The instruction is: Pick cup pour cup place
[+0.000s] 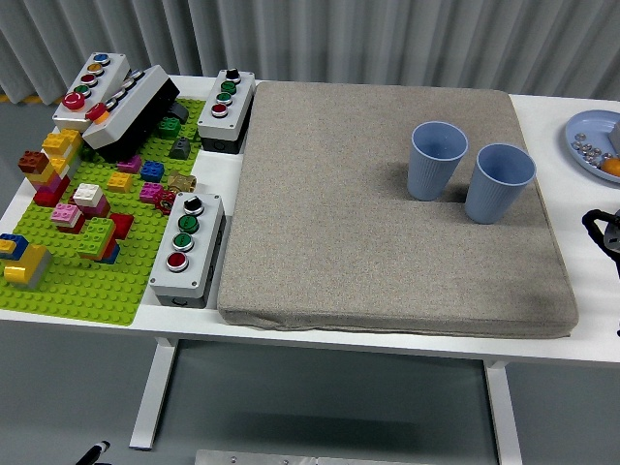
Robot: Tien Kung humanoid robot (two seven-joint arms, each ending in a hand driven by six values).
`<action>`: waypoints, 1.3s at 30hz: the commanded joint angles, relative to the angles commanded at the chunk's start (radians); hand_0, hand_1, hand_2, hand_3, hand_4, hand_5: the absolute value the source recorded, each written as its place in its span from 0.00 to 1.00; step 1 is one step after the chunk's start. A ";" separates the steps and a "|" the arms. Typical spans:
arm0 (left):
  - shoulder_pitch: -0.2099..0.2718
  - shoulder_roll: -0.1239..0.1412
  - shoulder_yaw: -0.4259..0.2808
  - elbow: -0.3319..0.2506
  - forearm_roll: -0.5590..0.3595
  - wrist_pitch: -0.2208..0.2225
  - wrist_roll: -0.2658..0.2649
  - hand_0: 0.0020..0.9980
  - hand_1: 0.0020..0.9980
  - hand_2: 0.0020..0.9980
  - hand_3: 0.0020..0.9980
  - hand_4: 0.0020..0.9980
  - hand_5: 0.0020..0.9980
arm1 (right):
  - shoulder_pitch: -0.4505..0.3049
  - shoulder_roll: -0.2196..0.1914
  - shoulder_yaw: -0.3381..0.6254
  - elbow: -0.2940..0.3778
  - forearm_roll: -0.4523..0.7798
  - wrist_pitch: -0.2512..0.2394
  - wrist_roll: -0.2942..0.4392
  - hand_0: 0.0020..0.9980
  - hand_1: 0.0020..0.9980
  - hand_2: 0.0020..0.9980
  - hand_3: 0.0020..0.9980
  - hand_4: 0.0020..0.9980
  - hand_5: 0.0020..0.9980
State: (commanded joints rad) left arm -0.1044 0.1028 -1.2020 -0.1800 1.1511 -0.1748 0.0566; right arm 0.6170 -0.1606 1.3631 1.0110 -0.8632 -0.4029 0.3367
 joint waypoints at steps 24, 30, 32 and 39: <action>0.006 0.005 -0.015 0.000 -0.003 0.003 0.002 0.85 0.81 0.89 0.79 0.64 0.99 | 0.006 0.001 -0.017 0.008 0.016 0.013 -0.007 0.97 0.85 0.88 0.86 0.77 1.00; 0.009 0.000 0.000 0.000 -0.014 0.006 0.000 0.85 0.81 0.89 0.80 0.64 0.99 | 0.002 0.001 -0.018 0.010 0.009 0.012 -0.008 0.97 0.86 0.88 0.86 0.77 1.00; 0.010 -0.001 0.002 0.000 -0.015 0.007 -0.001 0.85 0.81 0.89 0.79 0.64 0.99 | 0.001 0.001 -0.018 0.010 0.008 0.012 -0.008 0.97 0.86 0.89 0.86 0.77 1.00; 0.008 0.000 0.005 0.000 -0.015 0.005 -0.002 0.85 0.81 0.89 0.80 0.64 0.99 | 0.002 0.001 -0.020 0.012 0.005 0.011 -0.008 0.97 0.86 0.89 0.86 0.77 1.00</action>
State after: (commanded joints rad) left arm -0.0968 0.1031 -1.1965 -0.1800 1.1359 -0.1698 0.0549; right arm 0.6194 -0.1593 1.3431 1.0227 -0.8584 -0.3921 0.3284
